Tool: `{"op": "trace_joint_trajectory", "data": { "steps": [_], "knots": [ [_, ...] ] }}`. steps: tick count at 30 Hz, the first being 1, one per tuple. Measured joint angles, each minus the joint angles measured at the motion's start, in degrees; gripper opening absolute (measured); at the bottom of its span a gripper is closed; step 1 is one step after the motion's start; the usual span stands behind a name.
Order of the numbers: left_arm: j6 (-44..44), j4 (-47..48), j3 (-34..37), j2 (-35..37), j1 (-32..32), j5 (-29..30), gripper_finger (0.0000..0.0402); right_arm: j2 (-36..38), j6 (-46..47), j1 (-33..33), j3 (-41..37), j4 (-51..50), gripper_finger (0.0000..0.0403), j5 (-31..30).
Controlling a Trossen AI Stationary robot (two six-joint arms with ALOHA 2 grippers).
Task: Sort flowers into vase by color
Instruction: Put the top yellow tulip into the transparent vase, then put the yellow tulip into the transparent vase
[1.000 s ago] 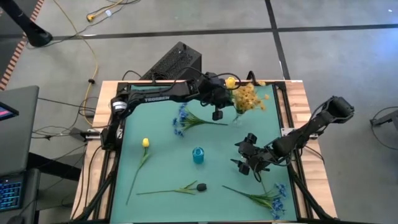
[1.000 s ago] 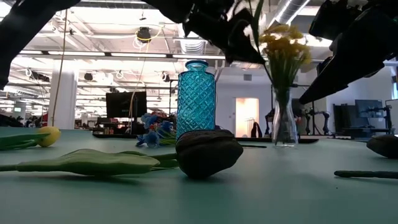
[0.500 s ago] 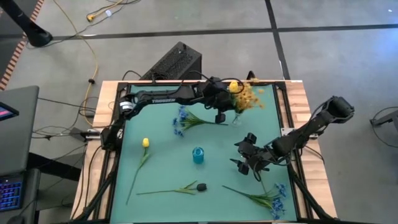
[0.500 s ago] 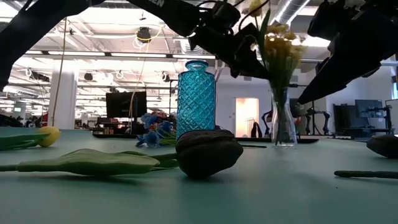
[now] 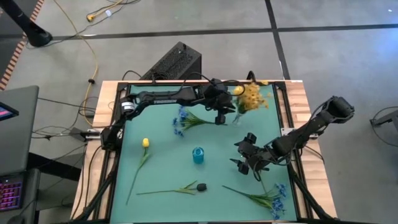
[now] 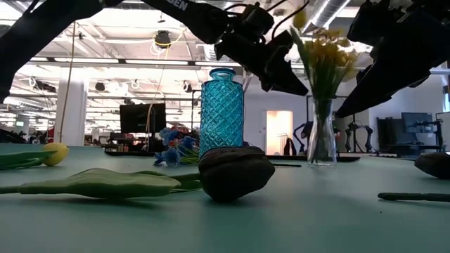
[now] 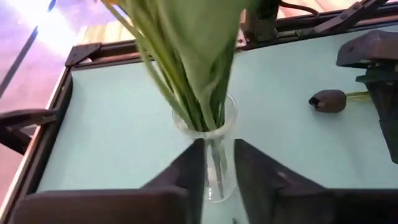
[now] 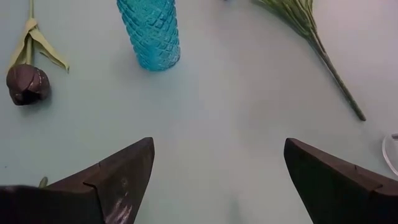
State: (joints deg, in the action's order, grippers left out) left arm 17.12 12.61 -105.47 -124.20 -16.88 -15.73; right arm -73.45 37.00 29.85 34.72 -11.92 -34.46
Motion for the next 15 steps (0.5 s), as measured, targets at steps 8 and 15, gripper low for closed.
{"op": "trace_joint_trajectory", "data": {
  "steps": [8, 15],
  "knots": [
    [1.93, 3.80, -0.02, 3.15, 0.04, -0.06, 0.0213, 0.00, 0.00, 0.00, 0.00, -0.44, 0.0384, -0.02],
    [4.74, 12.58, -0.04, 7.28, -0.09, 2.29, 0.0248, 0.00, 0.01, -0.02, 0.00, -0.31, 0.0384, -0.02]
  ]
}}
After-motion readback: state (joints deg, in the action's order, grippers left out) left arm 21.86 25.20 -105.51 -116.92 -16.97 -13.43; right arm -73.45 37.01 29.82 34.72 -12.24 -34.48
